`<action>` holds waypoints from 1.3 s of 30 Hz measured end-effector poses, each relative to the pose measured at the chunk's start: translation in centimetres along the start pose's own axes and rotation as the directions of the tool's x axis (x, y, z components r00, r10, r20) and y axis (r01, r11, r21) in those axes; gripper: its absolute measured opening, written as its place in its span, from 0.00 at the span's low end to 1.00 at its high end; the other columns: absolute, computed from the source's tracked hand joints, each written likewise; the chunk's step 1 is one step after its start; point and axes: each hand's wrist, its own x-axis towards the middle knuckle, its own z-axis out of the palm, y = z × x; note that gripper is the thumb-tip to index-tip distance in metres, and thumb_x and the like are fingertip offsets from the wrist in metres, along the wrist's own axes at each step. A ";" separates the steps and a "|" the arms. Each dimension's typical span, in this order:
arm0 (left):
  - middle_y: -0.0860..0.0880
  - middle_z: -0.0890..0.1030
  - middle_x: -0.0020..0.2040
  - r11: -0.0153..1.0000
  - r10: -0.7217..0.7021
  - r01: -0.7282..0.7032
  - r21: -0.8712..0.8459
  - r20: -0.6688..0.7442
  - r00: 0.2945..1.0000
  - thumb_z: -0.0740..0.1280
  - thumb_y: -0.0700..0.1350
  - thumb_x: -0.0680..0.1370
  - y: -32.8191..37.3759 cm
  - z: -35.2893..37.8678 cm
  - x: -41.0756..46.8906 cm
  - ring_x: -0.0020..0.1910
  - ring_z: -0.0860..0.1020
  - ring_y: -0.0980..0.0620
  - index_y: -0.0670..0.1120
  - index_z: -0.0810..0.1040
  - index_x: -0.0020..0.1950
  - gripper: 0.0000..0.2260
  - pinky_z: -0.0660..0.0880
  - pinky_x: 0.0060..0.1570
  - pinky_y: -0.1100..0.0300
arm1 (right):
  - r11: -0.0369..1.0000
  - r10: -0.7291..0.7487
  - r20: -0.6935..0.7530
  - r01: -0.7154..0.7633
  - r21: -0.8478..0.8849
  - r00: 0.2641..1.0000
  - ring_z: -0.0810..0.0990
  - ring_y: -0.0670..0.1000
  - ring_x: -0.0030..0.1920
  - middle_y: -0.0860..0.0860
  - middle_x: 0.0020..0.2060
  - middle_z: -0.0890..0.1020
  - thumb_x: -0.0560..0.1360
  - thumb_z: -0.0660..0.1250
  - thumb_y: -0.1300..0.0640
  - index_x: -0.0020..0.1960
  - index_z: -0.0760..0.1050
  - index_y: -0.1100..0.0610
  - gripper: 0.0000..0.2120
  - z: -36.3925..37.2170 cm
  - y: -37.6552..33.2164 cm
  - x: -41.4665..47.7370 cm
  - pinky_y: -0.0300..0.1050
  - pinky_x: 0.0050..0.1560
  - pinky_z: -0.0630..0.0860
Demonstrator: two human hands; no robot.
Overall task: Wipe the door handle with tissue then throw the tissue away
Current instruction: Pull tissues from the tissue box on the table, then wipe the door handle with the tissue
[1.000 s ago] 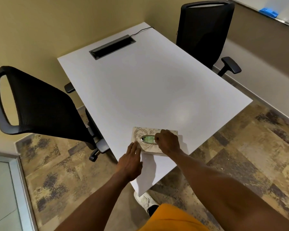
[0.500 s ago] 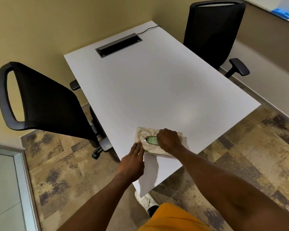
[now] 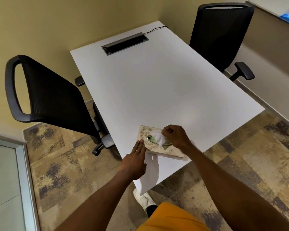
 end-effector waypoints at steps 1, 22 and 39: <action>0.49 0.37 0.92 1.000 -0.007 0.007 -0.027 0.007 1.000 0.66 0.53 0.87 0.1 -0.2 0.0 0.92 0.39 0.49 0.44 0.43 0.92 0.43 0.74 0.81 0.40 | 0.997 0.004 0.020 -0.006 0.072 1.000 0.84 0.46 0.42 0.47 0.39 0.88 0.77 0.72 0.62 0.40 0.86 0.50 0.10 -0.4 -0.5 0.1 0.47 0.46 0.81; 0.43 0.93 0.51 -0.322 -0.733 -0.272 -0.907 0.058 0.678 0.69 0.44 0.87 -3.8 -6.1 -10.1 0.43 0.91 0.52 0.44 0.89 0.54 0.09 0.85 0.39 0.63 | 0.795 -0.042 0.761 -0.440 0.418 0.647 0.81 0.59 0.51 0.60 0.47 0.81 0.81 0.61 0.64 0.48 0.79 0.61 0.09 13.5 -9.1 -2.9 0.59 0.58 0.77; 0.39 0.90 0.48 -0.242 -0.955 -0.479 -0.844 0.294 -0.035 0.79 0.40 0.80 -8.4 2.7 -30.9 0.48 0.86 0.43 0.42 0.86 0.46 0.06 0.86 0.55 0.44 | 0.996 -0.024 0.982 -0.080 0.040 0.187 0.87 0.55 0.52 0.58 0.55 0.89 0.78 0.71 0.38 0.62 0.85 0.57 0.24 31.6 -15.0 -18.5 0.48 0.46 0.84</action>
